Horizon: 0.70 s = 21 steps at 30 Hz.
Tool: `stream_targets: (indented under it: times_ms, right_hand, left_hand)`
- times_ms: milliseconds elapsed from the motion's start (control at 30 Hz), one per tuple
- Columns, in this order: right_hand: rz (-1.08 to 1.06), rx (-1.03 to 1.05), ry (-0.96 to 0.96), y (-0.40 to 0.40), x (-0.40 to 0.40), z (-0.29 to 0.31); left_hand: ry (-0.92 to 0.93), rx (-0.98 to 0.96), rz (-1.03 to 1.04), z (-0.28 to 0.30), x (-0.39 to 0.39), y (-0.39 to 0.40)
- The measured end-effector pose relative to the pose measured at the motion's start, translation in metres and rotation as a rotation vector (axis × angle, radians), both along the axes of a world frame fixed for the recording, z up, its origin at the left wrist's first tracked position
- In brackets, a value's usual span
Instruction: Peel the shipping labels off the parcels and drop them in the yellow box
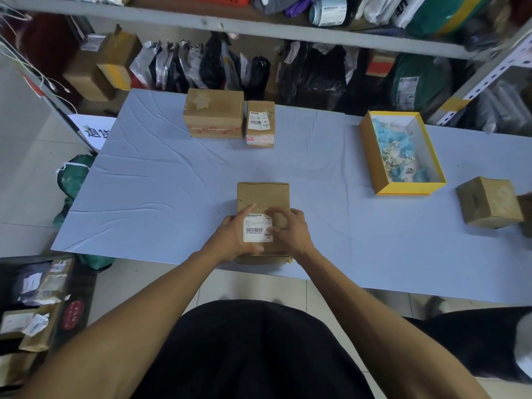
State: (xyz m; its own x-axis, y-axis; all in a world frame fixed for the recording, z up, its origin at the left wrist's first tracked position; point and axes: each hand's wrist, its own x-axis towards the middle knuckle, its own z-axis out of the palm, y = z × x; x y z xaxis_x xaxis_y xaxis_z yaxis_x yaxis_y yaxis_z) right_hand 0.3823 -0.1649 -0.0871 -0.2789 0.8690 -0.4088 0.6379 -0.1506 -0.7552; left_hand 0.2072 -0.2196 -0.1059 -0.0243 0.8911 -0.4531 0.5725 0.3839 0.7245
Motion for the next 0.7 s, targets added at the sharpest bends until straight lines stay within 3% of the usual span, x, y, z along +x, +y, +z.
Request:
stream_targets:
  times_ms: [267, 533, 700]
  right_hand:
    - [-0.263, 0.082, -0.047, 0.005, -0.024, -0.002]
    - [-0.111, 0.113, -0.154, 0.011, -0.025, -0.002]
    - [-0.041, 0.162, -0.12, 0.009, -0.016, -0.008]
  left_hand:
    - [-0.006, -0.009, 0.007, 0.003, 0.0, 0.001]
    - [0.01, -0.001, 0.019, 0.005, 0.0, 0.0]
    - [0.0, -0.01, 0.022, 0.005, 0.001, -0.001]
